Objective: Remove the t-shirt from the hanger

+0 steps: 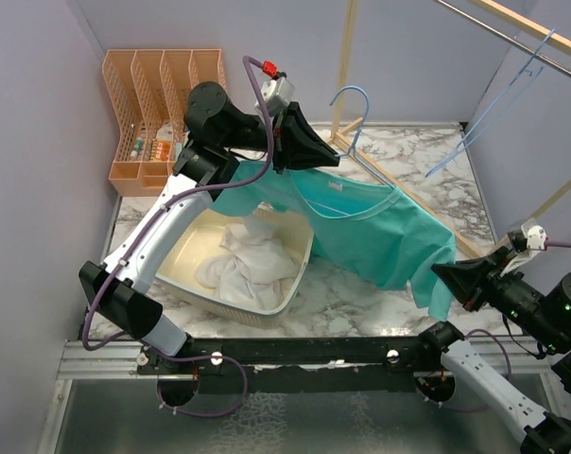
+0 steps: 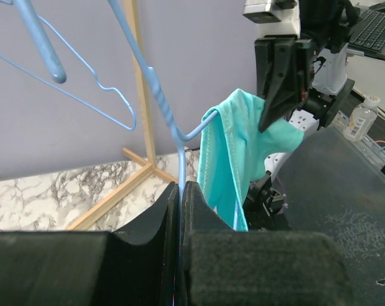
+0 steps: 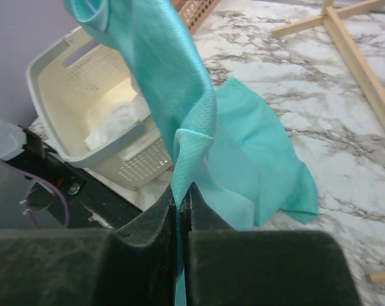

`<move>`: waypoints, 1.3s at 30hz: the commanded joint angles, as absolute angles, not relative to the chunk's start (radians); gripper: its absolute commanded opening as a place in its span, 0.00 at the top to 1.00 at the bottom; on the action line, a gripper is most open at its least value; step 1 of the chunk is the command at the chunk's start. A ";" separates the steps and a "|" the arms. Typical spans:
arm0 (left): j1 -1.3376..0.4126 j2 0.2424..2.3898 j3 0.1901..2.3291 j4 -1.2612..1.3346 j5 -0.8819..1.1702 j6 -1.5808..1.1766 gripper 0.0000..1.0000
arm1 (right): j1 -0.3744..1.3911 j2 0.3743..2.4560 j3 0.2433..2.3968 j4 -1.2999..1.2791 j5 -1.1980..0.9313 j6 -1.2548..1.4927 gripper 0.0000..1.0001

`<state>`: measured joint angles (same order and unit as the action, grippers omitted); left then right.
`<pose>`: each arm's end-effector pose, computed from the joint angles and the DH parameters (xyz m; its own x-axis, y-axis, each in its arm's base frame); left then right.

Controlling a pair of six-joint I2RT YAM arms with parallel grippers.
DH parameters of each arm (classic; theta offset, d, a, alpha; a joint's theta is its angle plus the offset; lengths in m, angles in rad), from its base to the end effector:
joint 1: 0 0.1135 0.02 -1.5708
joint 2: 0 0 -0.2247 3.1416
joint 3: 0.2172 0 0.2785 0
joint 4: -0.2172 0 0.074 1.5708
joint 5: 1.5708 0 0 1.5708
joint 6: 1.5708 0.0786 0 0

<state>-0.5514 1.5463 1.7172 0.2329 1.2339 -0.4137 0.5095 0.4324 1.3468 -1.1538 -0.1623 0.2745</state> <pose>0.2714 -0.2540 0.4828 -0.0603 -0.1189 -0.9911 0.9700 -0.2413 -0.0301 0.0651 0.0509 0.4238 -0.3669 0.1015 -0.9247 -0.5391 0.7869 0.3002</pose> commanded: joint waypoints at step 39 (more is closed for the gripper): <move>-0.305 1.374 1.658 0.395 1.179 -0.479 1.00 | 0.514 0.397 1.208 -1.410 0.620 0.816 0.99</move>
<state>-0.3645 1.4212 1.6375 0.3065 1.2274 -0.4698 0.5171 0.3954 1.2118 -1.3087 0.5499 0.8417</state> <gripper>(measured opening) 0.031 0.017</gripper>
